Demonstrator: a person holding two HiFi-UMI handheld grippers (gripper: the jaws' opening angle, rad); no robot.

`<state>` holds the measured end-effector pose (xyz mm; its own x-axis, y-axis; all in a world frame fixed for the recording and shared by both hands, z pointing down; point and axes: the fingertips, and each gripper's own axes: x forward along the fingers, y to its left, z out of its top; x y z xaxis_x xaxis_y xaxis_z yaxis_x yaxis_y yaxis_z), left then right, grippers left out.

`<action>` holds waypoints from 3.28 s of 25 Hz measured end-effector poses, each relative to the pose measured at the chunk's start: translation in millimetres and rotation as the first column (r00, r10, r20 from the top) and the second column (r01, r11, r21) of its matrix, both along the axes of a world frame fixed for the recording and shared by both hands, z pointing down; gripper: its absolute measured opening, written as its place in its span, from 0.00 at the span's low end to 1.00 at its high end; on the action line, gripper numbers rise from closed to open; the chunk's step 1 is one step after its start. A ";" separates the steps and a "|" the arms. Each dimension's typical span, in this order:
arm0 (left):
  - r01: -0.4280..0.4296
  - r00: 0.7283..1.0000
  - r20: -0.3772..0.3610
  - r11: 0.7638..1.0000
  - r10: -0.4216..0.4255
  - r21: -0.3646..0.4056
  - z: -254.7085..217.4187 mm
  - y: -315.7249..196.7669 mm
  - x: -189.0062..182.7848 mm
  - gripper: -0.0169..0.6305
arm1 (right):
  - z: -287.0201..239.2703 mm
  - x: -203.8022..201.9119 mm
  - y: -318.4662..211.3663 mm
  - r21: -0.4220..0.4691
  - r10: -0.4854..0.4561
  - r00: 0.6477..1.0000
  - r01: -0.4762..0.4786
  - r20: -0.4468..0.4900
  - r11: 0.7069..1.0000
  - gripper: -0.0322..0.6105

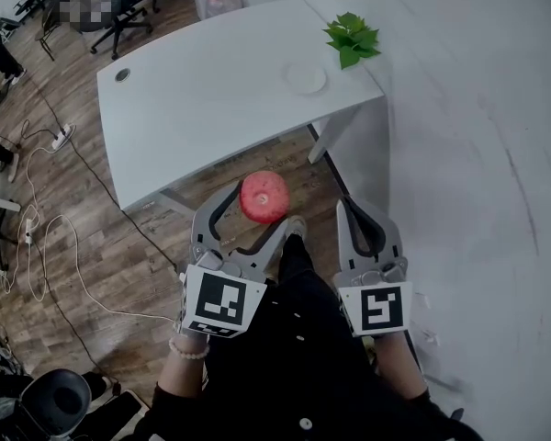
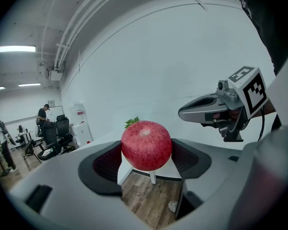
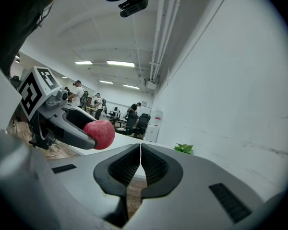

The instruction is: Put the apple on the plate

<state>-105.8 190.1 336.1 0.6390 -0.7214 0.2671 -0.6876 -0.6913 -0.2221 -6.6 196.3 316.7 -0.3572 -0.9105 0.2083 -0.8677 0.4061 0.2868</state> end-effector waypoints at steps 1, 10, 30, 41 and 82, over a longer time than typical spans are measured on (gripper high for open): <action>0.001 1.000 0.000 1.000 -0.001 0.000 -0.3 -4.9 1.4 0.54 | 0.9 0.7 -4.9 -0.004 -0.002 1.000 0.002 0.000 1.000 0.12; 0.009 1.000 0.000 1.000 -0.009 -0.007 1.2 -51.2 17.3 0.54 | 3.4 12.5 -53.3 -0.014 -0.025 1.000 0.025 -0.002 1.000 0.12; 0.077 0.997 -0.009 0.996 -0.078 -0.052 -8.0 -167.2 60.8 0.54 | -1.6 55.7 -178.4 -0.027 -0.072 0.997 0.072 0.009 0.997 0.12; 0.097 0.995 0.001 0.994 -0.097 -0.047 -3.8 -218.9 85.1 0.54 | 4.6 76.8 -232.4 -0.041 -0.111 0.993 0.112 0.026 0.993 0.12; 0.041 0.999 0.027 0.999 -0.041 0.008 -13.6 -264.8 134.8 0.54 | -1.8 126.8 -268.7 -0.031 -0.074 0.996 0.076 0.048 0.997 0.12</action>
<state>29.0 -74.7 322.5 0.6013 -0.7489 0.2786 -0.7089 -0.6609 -0.2464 120.1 -72.3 314.9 -0.4342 -0.8738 0.2191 -0.8465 0.4789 0.2324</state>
